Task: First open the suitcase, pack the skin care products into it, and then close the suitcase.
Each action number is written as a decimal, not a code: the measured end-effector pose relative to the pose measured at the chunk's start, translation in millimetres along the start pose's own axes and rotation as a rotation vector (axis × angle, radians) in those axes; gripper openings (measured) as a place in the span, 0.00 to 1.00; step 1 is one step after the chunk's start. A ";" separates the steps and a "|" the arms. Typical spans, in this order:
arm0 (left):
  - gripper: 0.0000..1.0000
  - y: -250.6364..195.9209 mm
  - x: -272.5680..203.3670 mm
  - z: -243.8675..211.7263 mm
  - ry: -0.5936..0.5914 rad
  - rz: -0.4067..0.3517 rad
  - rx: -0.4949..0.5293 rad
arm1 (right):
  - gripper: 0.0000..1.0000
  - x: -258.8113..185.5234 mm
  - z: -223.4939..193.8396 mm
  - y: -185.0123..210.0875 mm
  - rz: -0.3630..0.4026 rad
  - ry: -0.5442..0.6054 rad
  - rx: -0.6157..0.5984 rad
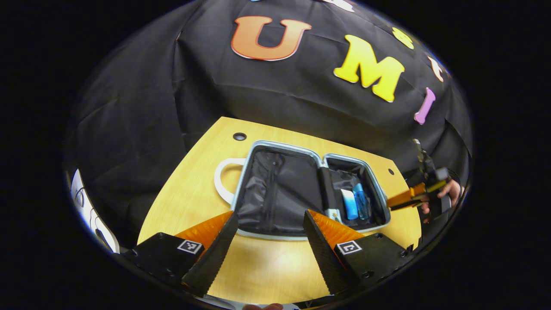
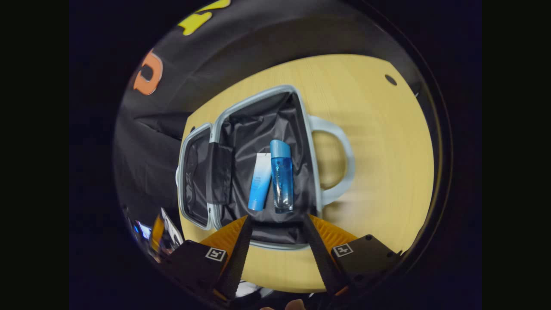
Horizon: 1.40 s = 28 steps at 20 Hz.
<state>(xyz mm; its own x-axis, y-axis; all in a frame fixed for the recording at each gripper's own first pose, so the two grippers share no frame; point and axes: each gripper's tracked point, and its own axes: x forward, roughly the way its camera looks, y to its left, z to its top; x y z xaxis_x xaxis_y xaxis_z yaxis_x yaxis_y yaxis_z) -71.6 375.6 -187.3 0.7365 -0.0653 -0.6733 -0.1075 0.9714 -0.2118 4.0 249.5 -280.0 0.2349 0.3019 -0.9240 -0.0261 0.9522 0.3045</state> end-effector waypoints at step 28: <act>0.21 116.5 185.3 -2.3 0.219 0.202 -0.406 | 0.75 -163.7 -62.1 -151.0 -0.248 -0.470 -0.241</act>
<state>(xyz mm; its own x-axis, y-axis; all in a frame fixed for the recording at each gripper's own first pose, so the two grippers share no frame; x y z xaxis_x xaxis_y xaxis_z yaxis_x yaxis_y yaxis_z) 50.8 476.2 -338.4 0.5209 0.0264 -0.8532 -0.5169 0.8052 -0.2907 -90.8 59.2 -189.1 0.6665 0.0676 -0.7424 -0.1226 0.9923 -0.0197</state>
